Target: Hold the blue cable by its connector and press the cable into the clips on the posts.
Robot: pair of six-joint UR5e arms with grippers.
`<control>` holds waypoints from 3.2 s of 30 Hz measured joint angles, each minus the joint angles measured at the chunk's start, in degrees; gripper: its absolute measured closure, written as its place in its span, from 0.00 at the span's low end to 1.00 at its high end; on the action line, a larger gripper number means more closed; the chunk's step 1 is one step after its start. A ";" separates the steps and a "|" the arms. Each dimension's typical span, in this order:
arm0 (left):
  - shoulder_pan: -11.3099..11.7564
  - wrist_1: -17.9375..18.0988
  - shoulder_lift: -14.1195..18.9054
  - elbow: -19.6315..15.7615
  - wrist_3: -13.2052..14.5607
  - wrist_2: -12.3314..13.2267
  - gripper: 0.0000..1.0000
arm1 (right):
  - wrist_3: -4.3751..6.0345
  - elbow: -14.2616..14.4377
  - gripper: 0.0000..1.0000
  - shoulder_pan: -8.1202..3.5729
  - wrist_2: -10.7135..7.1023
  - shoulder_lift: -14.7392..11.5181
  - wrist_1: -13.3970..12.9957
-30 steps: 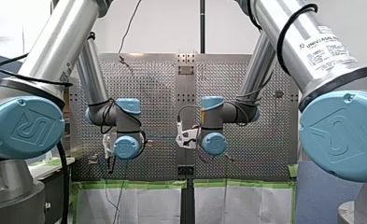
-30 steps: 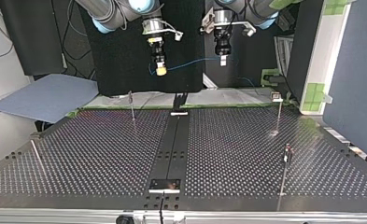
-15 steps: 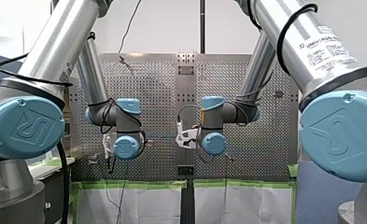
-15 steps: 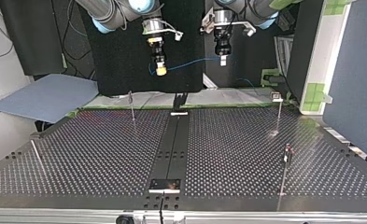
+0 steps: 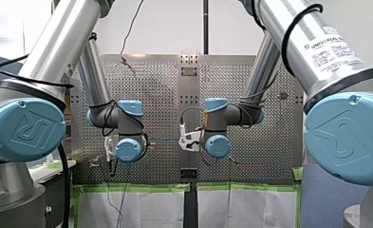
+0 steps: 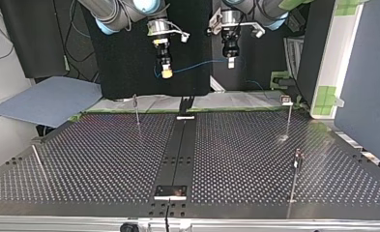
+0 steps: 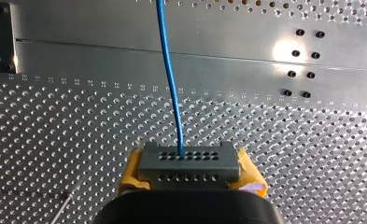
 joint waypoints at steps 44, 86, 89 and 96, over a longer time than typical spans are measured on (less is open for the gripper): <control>-0.13 0.04 -0.24 -0.11 0.07 0.16 1.00 | 0.00 0.03 1.00 -0.03 0.00 -0.02 0.00; -0.35 0.08 -4.04 -0.26 0.18 0.44 1.00 | -0.26 0.09 1.00 2.88 -0.08 6.41 4.81; -0.35 0.09 -4.04 -0.26 0.18 0.44 1.00 | -0.27 0.09 1.00 2.89 -0.08 6.48 4.83; 0.08 -0.39 -3.55 -0.51 0.40 0.94 1.00 | -0.26 0.03 1.00 2.88 -0.01 6.16 5.17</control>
